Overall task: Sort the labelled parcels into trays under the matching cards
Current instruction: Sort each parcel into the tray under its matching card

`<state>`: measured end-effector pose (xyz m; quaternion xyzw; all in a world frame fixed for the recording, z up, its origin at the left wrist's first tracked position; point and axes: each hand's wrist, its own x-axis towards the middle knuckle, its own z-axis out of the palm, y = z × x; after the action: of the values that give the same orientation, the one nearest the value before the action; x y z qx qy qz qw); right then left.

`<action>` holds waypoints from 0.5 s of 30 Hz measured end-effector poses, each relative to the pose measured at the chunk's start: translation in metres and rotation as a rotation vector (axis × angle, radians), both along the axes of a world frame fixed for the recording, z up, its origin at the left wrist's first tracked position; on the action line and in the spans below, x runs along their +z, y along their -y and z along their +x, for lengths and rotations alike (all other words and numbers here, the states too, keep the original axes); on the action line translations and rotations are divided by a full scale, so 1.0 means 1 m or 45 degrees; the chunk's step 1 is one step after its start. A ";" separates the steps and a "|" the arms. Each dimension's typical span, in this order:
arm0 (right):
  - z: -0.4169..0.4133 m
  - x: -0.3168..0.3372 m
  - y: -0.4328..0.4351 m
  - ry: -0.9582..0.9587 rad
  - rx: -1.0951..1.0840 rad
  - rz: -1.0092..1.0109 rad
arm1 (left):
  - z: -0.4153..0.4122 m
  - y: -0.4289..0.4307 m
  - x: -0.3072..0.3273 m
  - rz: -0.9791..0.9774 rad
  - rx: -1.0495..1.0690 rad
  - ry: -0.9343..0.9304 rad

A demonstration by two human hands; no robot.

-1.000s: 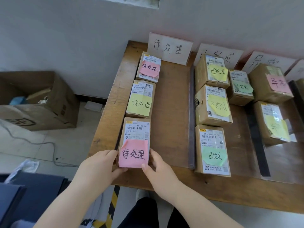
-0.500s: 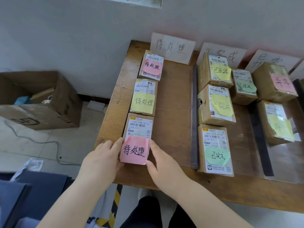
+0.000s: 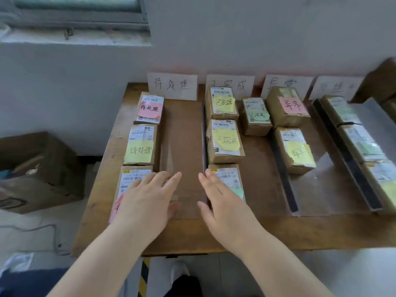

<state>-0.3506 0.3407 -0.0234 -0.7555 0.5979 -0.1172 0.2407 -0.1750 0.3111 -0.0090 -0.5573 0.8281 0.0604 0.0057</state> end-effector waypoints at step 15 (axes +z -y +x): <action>-0.261 0.032 -0.145 -0.113 -0.381 -0.159 | -0.268 -0.106 0.019 -0.192 -0.402 -0.005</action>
<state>-0.6119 0.4855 0.0082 -0.6759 0.7054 -0.1554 0.1465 -0.4427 0.4171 0.0098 -0.4190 0.9075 -0.0025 -0.0285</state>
